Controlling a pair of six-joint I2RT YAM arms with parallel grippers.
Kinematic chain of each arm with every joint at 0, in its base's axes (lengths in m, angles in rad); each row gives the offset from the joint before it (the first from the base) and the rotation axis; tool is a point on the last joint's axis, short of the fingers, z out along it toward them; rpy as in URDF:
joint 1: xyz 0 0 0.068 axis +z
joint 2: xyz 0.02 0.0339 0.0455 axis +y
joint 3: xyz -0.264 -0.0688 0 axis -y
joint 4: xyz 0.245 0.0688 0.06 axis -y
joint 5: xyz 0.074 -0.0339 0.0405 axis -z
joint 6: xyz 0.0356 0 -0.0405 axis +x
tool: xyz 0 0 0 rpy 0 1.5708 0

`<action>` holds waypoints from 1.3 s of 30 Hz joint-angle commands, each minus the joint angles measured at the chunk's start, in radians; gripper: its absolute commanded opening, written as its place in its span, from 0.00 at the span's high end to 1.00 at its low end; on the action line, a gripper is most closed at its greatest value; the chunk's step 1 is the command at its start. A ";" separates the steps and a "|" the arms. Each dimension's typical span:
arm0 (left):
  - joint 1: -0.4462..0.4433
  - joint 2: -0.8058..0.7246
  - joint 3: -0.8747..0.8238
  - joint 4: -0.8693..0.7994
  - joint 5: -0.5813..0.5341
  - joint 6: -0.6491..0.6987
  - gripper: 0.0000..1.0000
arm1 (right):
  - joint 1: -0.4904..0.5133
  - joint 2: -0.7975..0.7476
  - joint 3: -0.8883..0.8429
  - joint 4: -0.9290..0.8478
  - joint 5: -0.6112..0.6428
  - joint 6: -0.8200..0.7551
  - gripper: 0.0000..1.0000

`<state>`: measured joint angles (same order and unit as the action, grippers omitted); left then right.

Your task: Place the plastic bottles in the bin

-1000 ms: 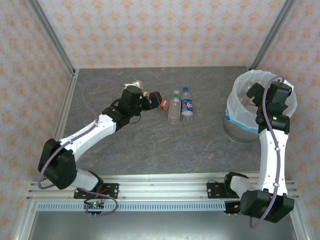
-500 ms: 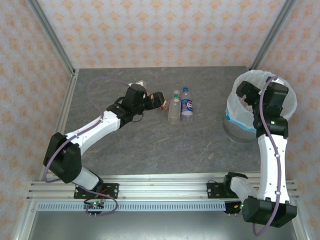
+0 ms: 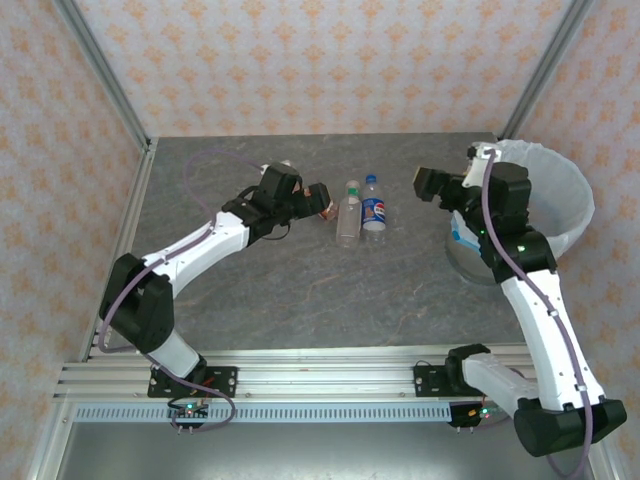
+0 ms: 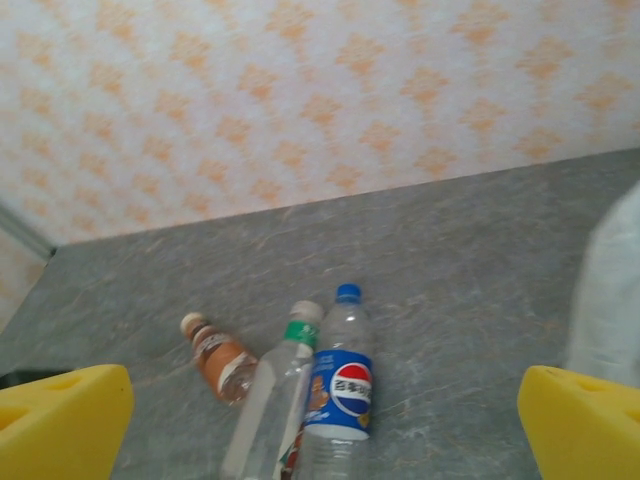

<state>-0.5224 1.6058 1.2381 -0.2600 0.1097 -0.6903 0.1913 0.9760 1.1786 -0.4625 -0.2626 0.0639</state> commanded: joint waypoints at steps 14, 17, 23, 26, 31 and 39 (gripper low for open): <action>0.001 0.297 0.333 -0.322 -0.113 -0.344 0.00 | 0.304 0.097 -0.043 0.138 0.235 -0.114 0.01; -0.007 0.382 0.403 -0.395 -0.125 -0.410 0.00 | 0.324 0.106 -0.052 0.138 0.258 -0.124 0.01; -0.021 0.481 0.516 -0.454 -0.144 -0.457 0.00 | 0.332 0.104 -0.067 0.134 0.275 -0.098 0.01; -0.026 0.511 0.559 -0.463 -0.164 -0.473 0.00 | 0.332 0.093 -0.090 0.146 0.272 -0.091 0.01; -0.044 0.579 0.645 -0.499 -0.138 -0.504 0.01 | 0.332 0.086 -0.107 0.131 0.291 -0.092 0.01; -0.056 0.654 0.724 -0.538 -0.208 -0.575 0.03 | 0.332 0.044 -0.127 0.118 0.315 -0.102 0.01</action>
<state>-0.5766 2.2314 1.9205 -0.7433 -0.0277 -1.2125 0.5167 1.0542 1.0645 -0.3431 0.0166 -0.0357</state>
